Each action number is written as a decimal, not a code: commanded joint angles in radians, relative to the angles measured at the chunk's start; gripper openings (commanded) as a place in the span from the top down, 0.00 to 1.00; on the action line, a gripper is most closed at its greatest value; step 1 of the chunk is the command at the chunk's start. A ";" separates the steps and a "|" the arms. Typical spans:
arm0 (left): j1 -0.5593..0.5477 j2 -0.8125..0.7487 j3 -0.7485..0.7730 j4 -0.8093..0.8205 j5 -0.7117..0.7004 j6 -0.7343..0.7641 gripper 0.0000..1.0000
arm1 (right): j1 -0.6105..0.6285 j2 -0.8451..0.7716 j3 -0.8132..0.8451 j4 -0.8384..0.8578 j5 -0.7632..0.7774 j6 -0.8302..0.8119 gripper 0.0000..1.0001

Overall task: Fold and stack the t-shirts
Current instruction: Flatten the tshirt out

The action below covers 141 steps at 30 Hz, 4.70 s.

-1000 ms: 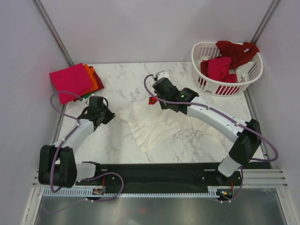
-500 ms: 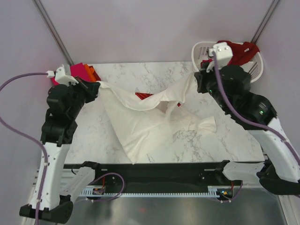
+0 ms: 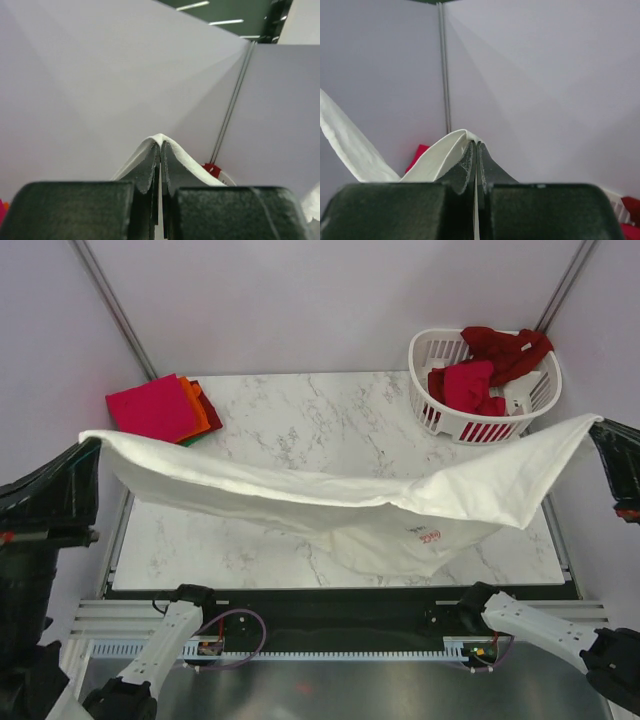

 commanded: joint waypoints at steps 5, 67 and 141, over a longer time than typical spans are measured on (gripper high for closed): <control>0.002 -0.018 0.167 -0.002 0.063 0.083 0.98 | -0.052 0.008 0.096 0.085 -0.206 -0.078 1.00; 0.043 0.738 -0.745 0.029 -0.145 -0.139 0.35 | -0.327 0.821 -0.886 0.415 -0.022 0.339 0.02; -0.445 0.237 -0.948 -0.117 -0.278 -0.320 0.37 | -0.244 -0.409 -1.720 0.015 -0.338 1.058 0.26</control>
